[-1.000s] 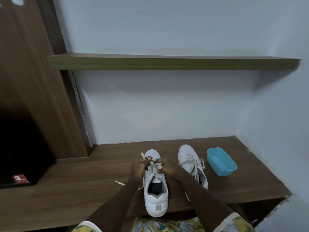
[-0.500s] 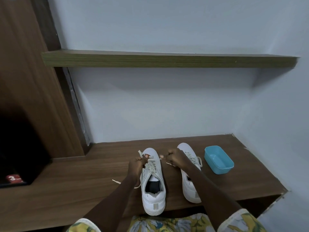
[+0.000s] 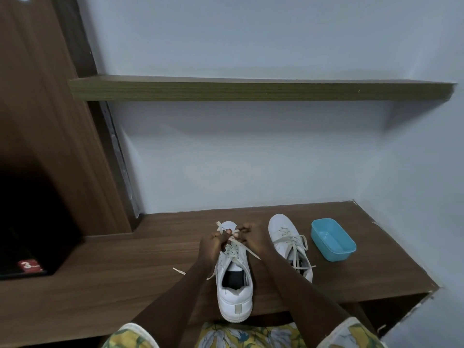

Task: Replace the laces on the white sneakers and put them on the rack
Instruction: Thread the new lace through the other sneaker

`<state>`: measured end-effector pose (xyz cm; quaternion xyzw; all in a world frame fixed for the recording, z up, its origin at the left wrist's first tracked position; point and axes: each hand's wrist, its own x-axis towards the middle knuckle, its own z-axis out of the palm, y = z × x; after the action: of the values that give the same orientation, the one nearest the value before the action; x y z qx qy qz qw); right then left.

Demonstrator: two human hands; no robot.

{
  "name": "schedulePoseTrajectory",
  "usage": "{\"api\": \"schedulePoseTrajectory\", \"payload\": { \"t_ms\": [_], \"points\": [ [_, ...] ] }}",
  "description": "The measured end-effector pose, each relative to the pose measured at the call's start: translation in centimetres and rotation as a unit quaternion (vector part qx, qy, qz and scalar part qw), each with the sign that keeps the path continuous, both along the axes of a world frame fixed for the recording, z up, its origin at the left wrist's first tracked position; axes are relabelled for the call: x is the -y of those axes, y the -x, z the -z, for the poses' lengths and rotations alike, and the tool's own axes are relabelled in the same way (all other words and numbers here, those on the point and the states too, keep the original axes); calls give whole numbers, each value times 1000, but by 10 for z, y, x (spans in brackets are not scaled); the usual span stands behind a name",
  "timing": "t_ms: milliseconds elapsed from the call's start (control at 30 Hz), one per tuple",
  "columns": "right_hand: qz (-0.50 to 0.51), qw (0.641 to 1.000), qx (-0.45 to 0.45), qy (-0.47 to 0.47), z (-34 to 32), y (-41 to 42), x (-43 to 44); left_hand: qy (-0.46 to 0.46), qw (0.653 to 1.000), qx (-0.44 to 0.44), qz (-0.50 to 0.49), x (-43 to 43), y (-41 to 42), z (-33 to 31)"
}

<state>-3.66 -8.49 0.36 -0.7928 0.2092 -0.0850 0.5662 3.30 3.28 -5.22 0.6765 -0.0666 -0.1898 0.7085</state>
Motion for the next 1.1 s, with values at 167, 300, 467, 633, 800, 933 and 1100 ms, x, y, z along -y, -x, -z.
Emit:
{"api": "schedulePoseTrajectory", "payload": {
  "t_ms": [167,300,467,633,800,933,1100],
  "points": [
    [52,993,8,-102,-6,-1,3,-31,999,9,0,2,0,-2],
    [68,980,23,-184,-5,-2,5,-27,999,6,-15,7,9,-14],
    [11,995,46,-90,5,-1,-1,-45,998,38,2,7,12,-13],
    [31,998,36,-50,10,-3,-1,-54,998,36,-7,4,11,-11],
    [63,992,45,-102,9,-4,1,-80,995,48,-27,3,15,-15],
    [5,998,50,-48,19,-1,2,-69,997,33,-14,2,13,-13],
    [-34,996,51,61,20,0,-2,-37,998,31,35,0,17,-20]
  ]
}}
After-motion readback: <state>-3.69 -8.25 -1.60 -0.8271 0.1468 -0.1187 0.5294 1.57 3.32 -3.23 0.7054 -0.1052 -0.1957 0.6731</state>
